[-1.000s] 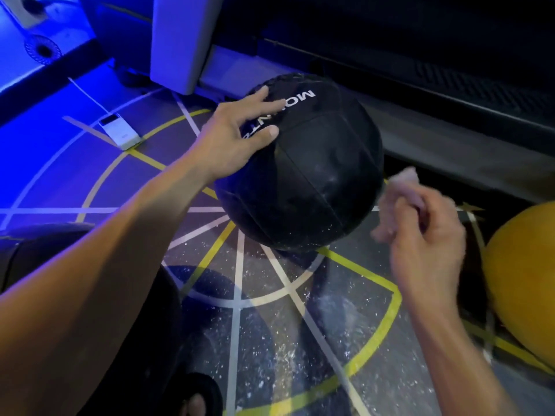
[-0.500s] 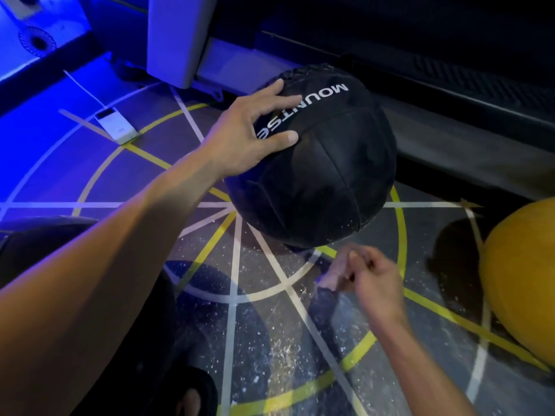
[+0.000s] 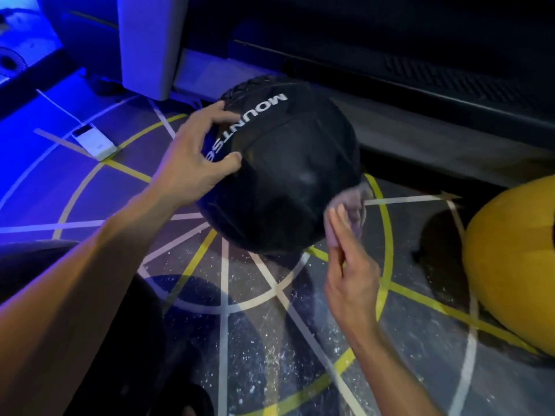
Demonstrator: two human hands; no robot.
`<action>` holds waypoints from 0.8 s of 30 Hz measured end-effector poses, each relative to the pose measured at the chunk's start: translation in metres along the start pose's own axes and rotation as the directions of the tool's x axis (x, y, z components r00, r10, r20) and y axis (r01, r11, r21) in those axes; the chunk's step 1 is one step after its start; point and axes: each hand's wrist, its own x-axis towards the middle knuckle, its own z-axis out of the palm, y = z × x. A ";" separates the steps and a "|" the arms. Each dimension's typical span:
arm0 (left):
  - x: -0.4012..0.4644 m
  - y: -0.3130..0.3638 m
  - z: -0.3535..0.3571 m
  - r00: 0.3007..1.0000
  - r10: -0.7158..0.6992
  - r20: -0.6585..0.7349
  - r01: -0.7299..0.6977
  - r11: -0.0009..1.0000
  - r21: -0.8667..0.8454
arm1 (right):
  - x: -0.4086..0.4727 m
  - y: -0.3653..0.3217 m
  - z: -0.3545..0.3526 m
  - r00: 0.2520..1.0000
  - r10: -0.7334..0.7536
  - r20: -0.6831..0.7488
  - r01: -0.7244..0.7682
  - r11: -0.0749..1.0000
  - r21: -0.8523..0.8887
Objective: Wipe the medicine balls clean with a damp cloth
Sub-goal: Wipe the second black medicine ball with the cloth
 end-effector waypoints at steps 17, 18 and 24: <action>0.025 -0.012 -0.011 0.991 -0.104 -0.082 0.118 0.973 0.198 | 0.000 -0.017 0.045 0.951 -0.309 0.016 0.308 0.951 0.021; 0.022 -0.015 -0.014 0.990 -0.107 -0.089 0.121 0.977 0.178 | -0.003 -0.008 0.046 0.960 -0.279 -0.004 0.279 0.960 0.026; 0.020 -0.014 -0.015 0.980 -0.162 -0.111 0.174 0.979 0.108 | 0.009 -0.024 0.048 0.951 0.293 -0.095 -0.257 0.925 0.282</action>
